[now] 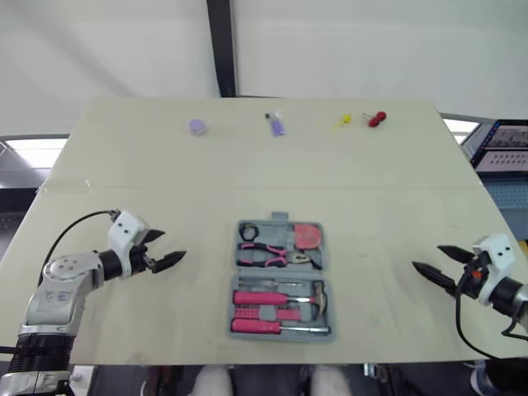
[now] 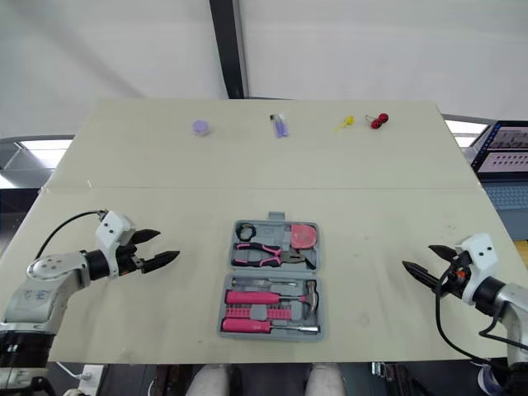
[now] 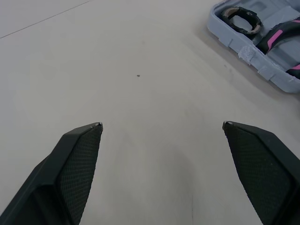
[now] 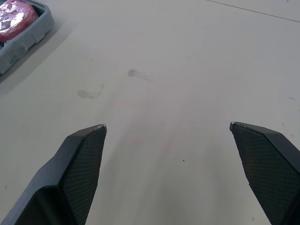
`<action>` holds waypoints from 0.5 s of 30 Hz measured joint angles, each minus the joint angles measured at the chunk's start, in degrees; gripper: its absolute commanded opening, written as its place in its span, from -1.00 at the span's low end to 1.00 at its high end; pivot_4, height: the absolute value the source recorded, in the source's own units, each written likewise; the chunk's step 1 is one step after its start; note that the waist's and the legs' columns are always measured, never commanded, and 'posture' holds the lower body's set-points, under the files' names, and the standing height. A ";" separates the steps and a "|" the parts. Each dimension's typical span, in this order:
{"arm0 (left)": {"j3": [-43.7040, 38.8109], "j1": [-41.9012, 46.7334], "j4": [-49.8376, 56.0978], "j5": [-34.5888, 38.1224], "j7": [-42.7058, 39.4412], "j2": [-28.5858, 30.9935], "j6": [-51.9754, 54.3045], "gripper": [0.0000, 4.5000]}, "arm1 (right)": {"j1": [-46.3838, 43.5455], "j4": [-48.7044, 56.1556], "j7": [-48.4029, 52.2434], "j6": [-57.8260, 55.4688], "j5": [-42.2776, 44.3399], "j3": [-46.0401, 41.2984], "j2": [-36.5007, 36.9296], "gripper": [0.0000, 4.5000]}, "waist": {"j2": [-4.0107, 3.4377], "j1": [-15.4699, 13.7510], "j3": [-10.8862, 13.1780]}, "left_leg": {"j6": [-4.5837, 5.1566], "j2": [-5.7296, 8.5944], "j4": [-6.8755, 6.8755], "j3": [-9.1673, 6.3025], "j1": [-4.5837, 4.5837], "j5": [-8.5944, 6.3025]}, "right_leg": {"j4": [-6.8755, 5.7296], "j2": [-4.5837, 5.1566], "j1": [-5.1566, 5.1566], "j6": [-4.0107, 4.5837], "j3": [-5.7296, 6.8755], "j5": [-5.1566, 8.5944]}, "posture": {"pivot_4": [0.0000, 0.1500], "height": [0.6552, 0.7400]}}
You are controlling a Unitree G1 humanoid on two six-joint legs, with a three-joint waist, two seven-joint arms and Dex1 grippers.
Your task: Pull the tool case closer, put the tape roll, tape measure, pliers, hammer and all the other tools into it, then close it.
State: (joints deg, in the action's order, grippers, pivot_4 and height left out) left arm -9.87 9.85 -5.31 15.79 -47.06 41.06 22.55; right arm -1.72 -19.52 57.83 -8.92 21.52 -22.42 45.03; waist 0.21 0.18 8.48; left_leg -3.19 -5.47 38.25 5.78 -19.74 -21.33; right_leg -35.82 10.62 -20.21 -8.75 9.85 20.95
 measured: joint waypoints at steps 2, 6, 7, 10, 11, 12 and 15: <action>0.21 0.12 0.01 0.01 0.00 -0.37 0.20 0.96 | 0.02 0.07 -0.18 -0.10 -0.01 0.05 -0.21 1.00 | 0.00 0.02 0.00 | 0.00 0.00 -0.01 0.02 0.00 0.00 | 0.00 0.00 -0.02 0.00 -0.01 0.00 | 1.00 1.00; 0.84 0.19 0.10 0.11 0.01 -1.67 0.84 0.96 | 0.18 2.44 -1.56 -1.81 -0.11 1.41 -0.93 1.00 | -0.01 0.06 -0.01 | 0.00 -0.01 -0.02 0.04 0.03 0.00 | -0.02 -0.01 -0.03 0.00 -0.03 0.00 | 1.00 1.00; 1.19 0.21 0.30 0.18 0.01 -2.39 1.10 0.96 | 0.42 4.21 -2.16 -2.75 -0.16 2.20 -1.56 1.00 | -0.01 0.05 -0.01 | 0.00 -0.01 -0.02 0.05 0.03 0.00 | -0.03 -0.01 -0.03 0.00 -0.04 0.00 | 1.00 1.00; 3.62 0.25 0.86 0.18 0.02 -5.17 1.51 0.96 | 0.77 10.81 -4.50 -5.26 -0.88 6.68 -4.98 1.00 | -0.01 0.03 -0.01 | 0.00 -0.01 -0.01 0.05 0.02 0.00 | -0.04 -0.02 -0.04 0.00 -0.05 0.00 | 1.00 1.00; 4.69 0.36 0.88 0.05 0.10 -6.22 1.55 0.74 | 0.76 12.45 -5.06 -6.04 -1.19 8.46 -5.84 1.00 | -0.02 0.02 -0.01 | 0.00 -0.01 0.00 0.05 0.02 0.00 | -0.05 -0.02 -0.05 0.00 -0.06 0.00 | 1.00 1.00; 5.87 0.54 0.86 -0.21 0.26 -7.12 1.52 0.62 | 0.70 13.70 -5.33 -6.69 -1.37 10.05 -6.44 0.75 | -0.02 -0.10 -0.01 | 0.00 0.00 0.01 0.06 0.00 0.00 | -0.05 -0.02 -0.07 0.00 -0.07 0.00 | 1.00 1.00; 8.80 1.17 0.63 -0.89 0.76 -9.04 1.56 -0.06 | 0.17 16.47 -5.72 -8.13 -2.41 13.83 -7.01 0.15 | -0.02 -0.20 -0.01 | 0.00 0.00 0.04 0.06 -0.02 0.00 | -0.06 -0.02 -0.09 0.00 -0.08 0.00 | 1.00 1.00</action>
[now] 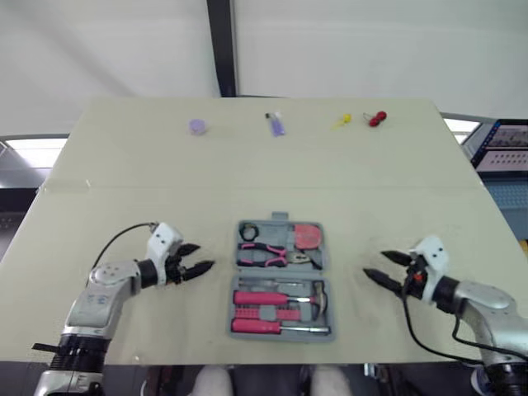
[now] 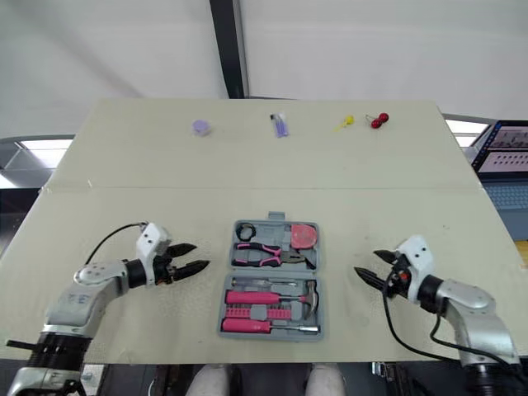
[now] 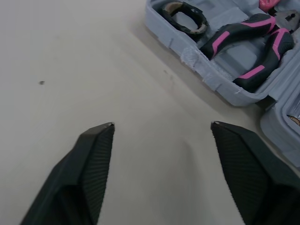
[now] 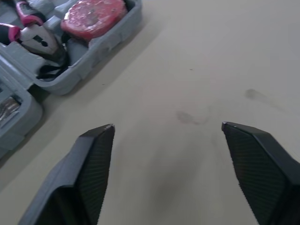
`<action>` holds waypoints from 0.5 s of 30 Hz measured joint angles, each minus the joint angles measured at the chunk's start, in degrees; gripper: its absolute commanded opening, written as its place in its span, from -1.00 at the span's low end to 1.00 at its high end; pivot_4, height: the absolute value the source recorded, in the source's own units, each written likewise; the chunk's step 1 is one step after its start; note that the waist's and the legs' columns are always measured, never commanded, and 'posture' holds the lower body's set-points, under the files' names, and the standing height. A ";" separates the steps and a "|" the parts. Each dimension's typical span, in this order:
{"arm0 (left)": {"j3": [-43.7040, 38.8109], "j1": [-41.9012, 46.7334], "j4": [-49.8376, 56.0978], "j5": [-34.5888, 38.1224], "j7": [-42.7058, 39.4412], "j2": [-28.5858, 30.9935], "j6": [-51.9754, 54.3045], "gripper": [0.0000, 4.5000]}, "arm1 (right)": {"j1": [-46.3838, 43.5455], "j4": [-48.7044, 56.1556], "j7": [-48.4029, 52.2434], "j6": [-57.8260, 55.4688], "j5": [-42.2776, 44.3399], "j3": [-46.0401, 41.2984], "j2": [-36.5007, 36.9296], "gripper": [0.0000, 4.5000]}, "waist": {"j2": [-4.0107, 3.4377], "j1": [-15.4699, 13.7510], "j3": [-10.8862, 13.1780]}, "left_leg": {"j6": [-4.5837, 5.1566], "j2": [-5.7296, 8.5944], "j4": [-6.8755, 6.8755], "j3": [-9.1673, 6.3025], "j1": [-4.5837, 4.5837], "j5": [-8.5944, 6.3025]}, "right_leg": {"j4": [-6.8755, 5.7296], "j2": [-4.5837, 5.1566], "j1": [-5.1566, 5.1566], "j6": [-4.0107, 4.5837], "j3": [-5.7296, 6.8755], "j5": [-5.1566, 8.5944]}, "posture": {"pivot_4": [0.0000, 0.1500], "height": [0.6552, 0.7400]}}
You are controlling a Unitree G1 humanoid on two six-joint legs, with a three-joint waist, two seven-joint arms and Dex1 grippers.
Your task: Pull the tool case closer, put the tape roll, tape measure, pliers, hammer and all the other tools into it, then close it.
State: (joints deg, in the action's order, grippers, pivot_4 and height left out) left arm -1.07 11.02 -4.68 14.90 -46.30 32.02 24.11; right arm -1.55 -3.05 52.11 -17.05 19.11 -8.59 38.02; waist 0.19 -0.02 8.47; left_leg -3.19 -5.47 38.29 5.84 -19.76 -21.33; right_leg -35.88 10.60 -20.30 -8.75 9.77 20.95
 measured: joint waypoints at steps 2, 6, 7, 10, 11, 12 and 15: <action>2.08 0.60 -0.22 -0.99 0.33 -0.99 0.00 -0.57 | -0.52 1.16 -0.01 -0.97 -0.25 2.20 -0.14 -0.35 | 0.00 0.07 0.00 | 0.00 0.00 -0.01 0.00 0.01 0.00 | 0.00 -0.01 -0.01 0.00 0.00 0.00 | 1.00 1.00; 4.90 2.46 -0.97 -2.24 0.90 -3.23 0.00 -1.00 | -2.37 3.35 0.03 -3.51 -0.91 6.74 -1.01 -0.99 | -0.01 0.15 0.00 | 0.00 0.00 -0.01 0.01 0.01 0.00 | 0.00 -0.02 -0.04 0.00 0.00 0.00 | 1.00 1.00; 5.55 2.82 -0.98 -2.52 0.99 -3.61 0.08 -1.00 | -2.81 3.96 0.03 -4.24 -0.91 7.62 -1.26 -0.99 | 0.00 0.15 0.00 | 0.00 0.00 -0.02 0.01 0.01 0.00 | -0.01 -0.02 -0.04 0.00 0.00 0.00 | 1.00 1.00; 6.61 3.21 -0.95 -2.85 1.14 -4.29 0.34 -1.00 | -3.08 5.11 -0.01 -5.52 -1.04 9.18 -1.80 -0.99 | 0.00 0.06 -0.01 | 0.00 0.00 0.00 0.01 0.00 0.00 | -0.02 -0.02 -0.04 0.00 0.00 0.00 | 1.00 1.00; 6.66 3.21 -0.91 -2.86 1.14 -4.32 0.44 -1.00 | -3.09 5.20 -0.02 -5.64 -1.17 9.71 -1.79 -0.99 | 0.00 0.04 -0.01 | 0.00 0.00 0.00 0.01 0.00 0.00 | -0.02 -0.01 -0.04 0.00 0.00 0.00 | 1.00 1.00; 6.67 3.21 -0.86 -2.86 1.15 -4.37 0.55 -1.00 | -3.07 5.22 -0.02 -5.80 -1.30 10.23 -1.80 -0.99 | 0.00 0.03 -0.01 | 0.00 0.00 0.00 0.00 0.00 0.00 | -0.02 -0.01 -0.04 0.00 0.00 0.00 | 1.00 1.00; 6.82 3.19 -0.52 -2.90 1.23 -4.51 1.20 -1.00 | -3.07 5.36 -0.02 -6.90 -1.38 10.73 -1.82 -0.99 | 0.00 -0.01 -0.01 | 0.00 0.00 0.00 0.01 0.00 0.00 | -0.02 -0.01 -0.04 0.00 -0.01 0.00 | 1.00 1.00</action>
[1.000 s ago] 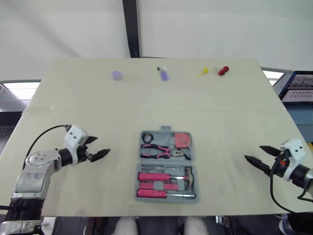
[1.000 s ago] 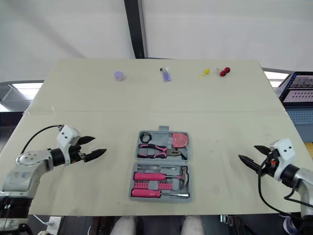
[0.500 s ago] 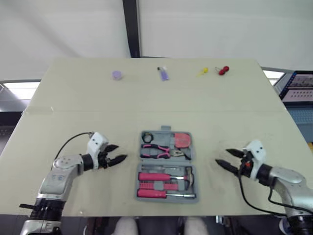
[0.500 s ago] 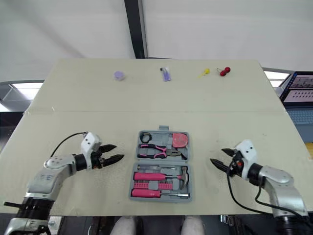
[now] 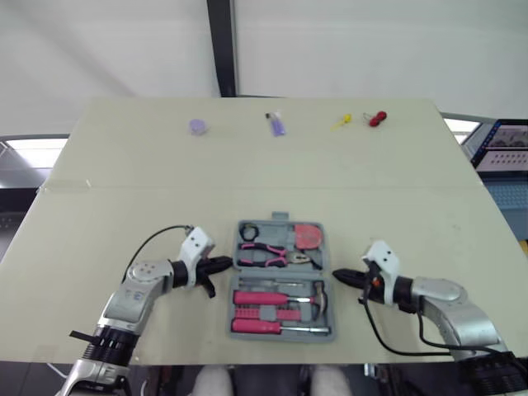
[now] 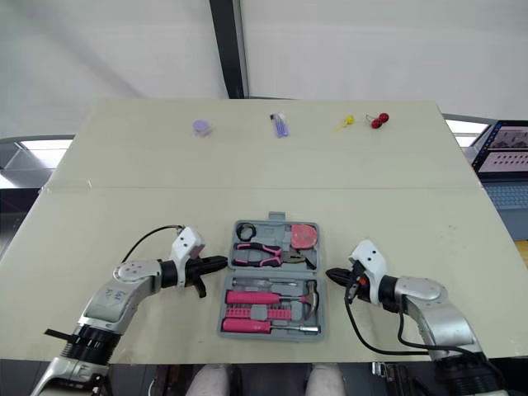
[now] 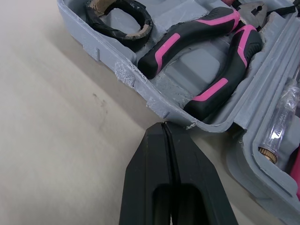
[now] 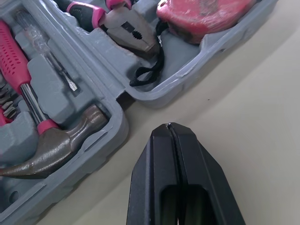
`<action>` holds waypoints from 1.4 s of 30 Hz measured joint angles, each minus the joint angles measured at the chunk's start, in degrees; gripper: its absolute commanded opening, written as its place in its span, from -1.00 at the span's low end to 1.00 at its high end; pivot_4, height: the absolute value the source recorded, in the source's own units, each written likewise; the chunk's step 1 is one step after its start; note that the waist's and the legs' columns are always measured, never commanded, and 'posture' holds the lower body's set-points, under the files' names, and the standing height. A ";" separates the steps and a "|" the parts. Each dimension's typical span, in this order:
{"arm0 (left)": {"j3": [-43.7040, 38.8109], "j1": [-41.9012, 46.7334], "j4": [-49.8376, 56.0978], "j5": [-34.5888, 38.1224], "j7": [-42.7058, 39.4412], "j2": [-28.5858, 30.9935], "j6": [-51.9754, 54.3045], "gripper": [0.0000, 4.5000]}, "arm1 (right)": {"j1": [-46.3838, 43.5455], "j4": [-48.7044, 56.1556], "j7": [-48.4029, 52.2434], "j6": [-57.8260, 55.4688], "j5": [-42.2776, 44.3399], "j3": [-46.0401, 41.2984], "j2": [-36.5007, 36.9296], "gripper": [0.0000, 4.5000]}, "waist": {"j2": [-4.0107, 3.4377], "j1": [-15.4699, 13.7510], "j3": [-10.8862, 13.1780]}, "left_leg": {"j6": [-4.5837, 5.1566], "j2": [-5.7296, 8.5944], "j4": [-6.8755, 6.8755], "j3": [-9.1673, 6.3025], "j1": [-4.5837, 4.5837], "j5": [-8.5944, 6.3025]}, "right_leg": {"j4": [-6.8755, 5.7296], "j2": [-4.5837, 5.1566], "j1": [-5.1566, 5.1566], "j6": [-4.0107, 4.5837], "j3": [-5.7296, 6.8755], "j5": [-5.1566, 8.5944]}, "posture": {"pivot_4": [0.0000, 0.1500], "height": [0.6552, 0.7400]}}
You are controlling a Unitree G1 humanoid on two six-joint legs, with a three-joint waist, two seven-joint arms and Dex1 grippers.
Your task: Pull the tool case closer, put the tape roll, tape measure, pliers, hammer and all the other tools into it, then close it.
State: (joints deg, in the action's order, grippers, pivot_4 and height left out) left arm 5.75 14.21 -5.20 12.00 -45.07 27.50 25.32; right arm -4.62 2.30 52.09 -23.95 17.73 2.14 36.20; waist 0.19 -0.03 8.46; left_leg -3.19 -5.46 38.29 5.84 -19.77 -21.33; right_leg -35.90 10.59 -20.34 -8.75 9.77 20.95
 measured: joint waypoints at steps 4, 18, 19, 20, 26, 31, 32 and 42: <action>0.26 -0.13 0.44 -0.07 0.06 -0.34 0.71 -1.00 | -0.08 0.99 0.00 -1.08 0.01 0.20 -0.04 -0.99 | 0.00 -0.07 0.00 | 0.00 0.00 0.00 0.00 0.00 0.00 | 0.00 0.00 0.00 0.00 0.00 0.00 | 1.00 1.00; 0.86 -1.41 4.47 0.09 -0.17 -0.33 5.68 -1.00 | -0.41 2.09 -0.52 -2.54 -1.43 2.09 -1.80 -0.99 | -0.01 0.09 -0.02 | 0.00 0.00 -0.02 0.00 0.02 0.00 | 0.00 0.00 0.01 0.00 -0.01 0.00 | 1.00 1.00; 0.86 -1.58 4.80 0.11 -0.29 -0.23 6.09 -1.00 | -0.41 2.09 -0.53 -2.54 -1.51 2.10 -1.88 -0.99 | -0.01 0.11 -0.03 | 0.00 0.00 -0.02 0.00 0.02 0.00 | 0.00 0.00 0.00 0.00 -0.02 0.00 | 1.00 1.00; 0.89 -1.90 5.23 0.13 -0.41 -0.15 6.51 -1.00 | -0.41 2.09 -0.54 -2.54 -1.69 2.11 -1.98 -0.99 | -0.01 0.12 -0.03 | 0.00 0.00 -0.02 0.00 0.03 0.00 | 0.00 0.00 0.01 0.00 -0.02 0.00 | 1.00 1.00; 2.18 -3.41 7.06 0.91 -1.69 -0.16 7.63 -1.00 | -0.36 2.10 -0.57 -2.53 -2.02 2.29 -2.53 -0.99 | -0.01 0.07 -0.05 | 0.00 0.00 -0.02 0.00 0.03 0.00 | 0.00 -0.01 0.01 0.00 -0.04 0.00 | 1.00 1.00; 2.18 -3.26 7.21 0.92 -1.68 -0.31 8.26 -1.00 | 0.08 2.35 -0.57 -2.53 -2.01 2.12 -2.53 -0.99 | 0.00 0.02 -0.06 | 0.00 0.00 -0.03 0.00 0.03 0.00 | 0.00 0.00 0.01 0.00 -0.04 0.00 | 1.00 1.00; 2.18 -3.24 7.25 0.92 -1.68 -0.31 8.38 -1.00 | 0.33 2.55 -0.56 -2.53 -2.00 2.08 -2.52 -0.99 | 0.00 0.01 -0.06 | 0.00 0.00 -0.03 0.00 0.03 0.00 | 0.00 0.00 0.01 0.00 -0.04 0.00 | 1.00 1.00; 3.21 -6.30 12.14 1.48 -3.03 2.68 10.95 -1.00 | 3.59 6.24 0.36 -4.29 -1.25 2.26 -1.43 -0.99 | 0.00 0.08 -0.07 | 0.00 0.00 -0.08 0.00 0.07 0.00 | 0.01 -0.01 0.00 0.00 -0.08 0.00 | 1.00 1.00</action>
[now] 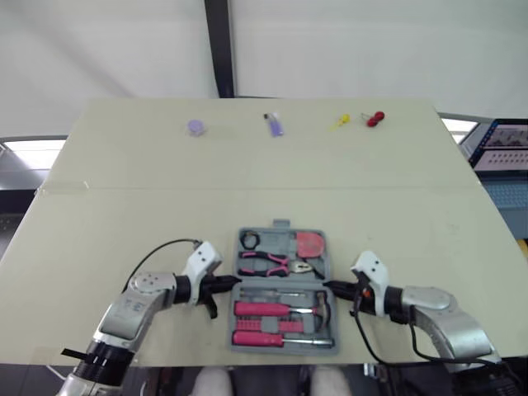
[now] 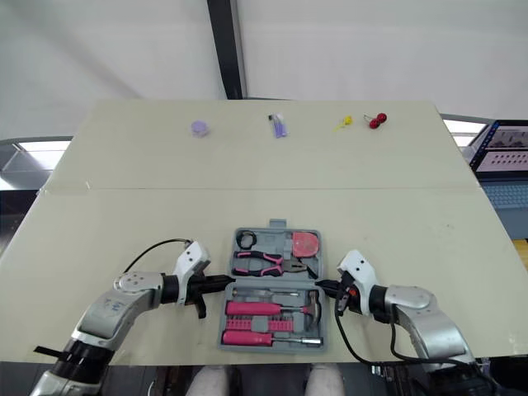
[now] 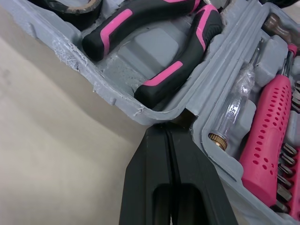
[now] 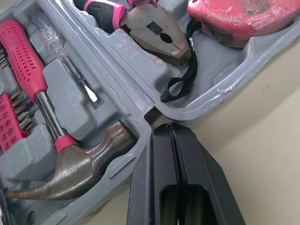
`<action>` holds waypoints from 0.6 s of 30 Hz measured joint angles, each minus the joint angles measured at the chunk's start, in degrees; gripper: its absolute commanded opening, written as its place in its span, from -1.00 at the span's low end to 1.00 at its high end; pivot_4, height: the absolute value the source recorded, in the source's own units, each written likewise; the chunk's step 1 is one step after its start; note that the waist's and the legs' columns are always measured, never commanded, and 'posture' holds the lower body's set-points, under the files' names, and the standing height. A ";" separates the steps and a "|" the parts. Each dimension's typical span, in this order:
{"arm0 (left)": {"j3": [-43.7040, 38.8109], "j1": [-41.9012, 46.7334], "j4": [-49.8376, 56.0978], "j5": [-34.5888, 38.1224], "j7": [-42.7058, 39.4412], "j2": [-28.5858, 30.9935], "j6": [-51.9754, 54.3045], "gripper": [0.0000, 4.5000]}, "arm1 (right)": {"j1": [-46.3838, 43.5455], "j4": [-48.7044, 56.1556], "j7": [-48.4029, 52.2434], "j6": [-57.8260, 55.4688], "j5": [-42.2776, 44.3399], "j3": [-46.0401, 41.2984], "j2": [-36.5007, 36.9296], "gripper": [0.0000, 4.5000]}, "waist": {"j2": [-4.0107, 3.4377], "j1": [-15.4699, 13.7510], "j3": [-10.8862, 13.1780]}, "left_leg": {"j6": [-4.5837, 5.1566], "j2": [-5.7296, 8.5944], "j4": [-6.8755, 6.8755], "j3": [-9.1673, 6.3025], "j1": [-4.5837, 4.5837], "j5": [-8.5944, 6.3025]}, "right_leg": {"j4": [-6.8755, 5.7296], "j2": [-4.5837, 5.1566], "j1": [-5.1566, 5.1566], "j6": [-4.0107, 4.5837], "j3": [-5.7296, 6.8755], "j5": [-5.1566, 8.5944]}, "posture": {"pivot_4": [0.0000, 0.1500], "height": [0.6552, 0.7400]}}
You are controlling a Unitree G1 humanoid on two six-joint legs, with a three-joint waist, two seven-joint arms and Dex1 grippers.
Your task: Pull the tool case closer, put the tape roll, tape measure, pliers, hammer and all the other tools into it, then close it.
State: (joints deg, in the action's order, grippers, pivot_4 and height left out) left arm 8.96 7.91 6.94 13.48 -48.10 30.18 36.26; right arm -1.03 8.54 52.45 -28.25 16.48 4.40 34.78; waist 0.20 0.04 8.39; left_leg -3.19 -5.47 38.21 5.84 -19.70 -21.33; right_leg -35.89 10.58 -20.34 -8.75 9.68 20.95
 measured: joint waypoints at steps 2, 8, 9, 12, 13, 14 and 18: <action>0.06 -0.89 1.13 0.13 -0.19 0.36 0.51 -1.00 | 0.22 0.37 0.35 -0.51 0.13 0.05 0.32 -0.99 | 0.00 0.00 0.00 | 0.00 0.00 0.00 0.00 0.00 0.00 | 0.00 0.00 0.00 0.00 -0.02 0.00 | 1.00 1.00; 0.48 -1.91 2.83 0.83 -0.31 1.38 1.81 -1.00 | 0.53 0.55 0.83 -0.84 0.54 0.17 0.73 -0.99 | 0.00 -0.05 0.00 | 0.00 0.00 0.01 0.00 0.00 0.00 | 0.00 0.00 0.00 0.00 -0.04 0.00 | 1.00 1.00; 0.54 -1.96 2.98 0.83 -0.31 1.49 1.89 -1.00 | 0.60 0.60 0.92 -0.84 0.57 0.19 0.79 -0.99 | 0.00 -0.04 0.00 | 0.00 0.00 0.00 0.00 0.00 0.00 | 0.00 0.00 0.00 0.00 -0.04 0.00 | 1.00 1.00; 0.58 -2.08 3.15 0.83 -0.30 1.57 1.97 -1.00 | 0.91 0.97 0.98 -0.89 0.59 0.28 1.01 -0.99 | 0.00 -0.05 0.00 | 0.00 0.00 0.00 0.00 0.00 0.00 | 0.00 0.00 0.00 0.00 -0.04 0.00 | 1.00 1.00; 0.59 -2.10 3.18 0.85 -0.30 1.60 1.98 -1.00 | 1.06 1.15 0.99 -0.95 0.59 0.30 1.07 -0.99 | 0.00 -0.05 0.00 | 0.00 0.00 0.00 0.00 0.00 0.00 | 0.00 0.00 0.00 0.00 -0.04 0.00 | 1.00 1.00; 0.60 -2.11 3.20 0.86 -0.30 1.63 1.99 -1.00 | 1.23 1.30 1.00 -0.99 0.63 0.31 1.11 -0.99 | 0.00 -0.06 0.00 | 0.00 0.00 0.00 0.00 0.00 0.00 | 0.00 0.00 0.00 0.00 -0.04 0.00 | 1.00 1.00; 0.63 -2.19 3.36 0.90 -0.32 1.89 2.06 -1.00 | 1.84 2.18 1.05 -1.66 0.69 0.40 1.19 -0.99 | 0.00 -0.05 0.00 | 0.00 0.00 0.00 0.00 0.00 0.00 | 0.00 0.00 0.00 0.00 -0.04 0.00 | 1.00 1.00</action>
State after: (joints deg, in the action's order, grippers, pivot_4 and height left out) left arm 9.59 5.72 10.30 14.38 -48.41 32.07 38.32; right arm 0.81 10.72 53.50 -29.90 17.17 4.80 35.97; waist 0.20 -0.01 8.39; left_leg -3.19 -5.47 38.20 5.84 -19.70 -21.33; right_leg -35.89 10.58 -20.34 -8.75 9.64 20.95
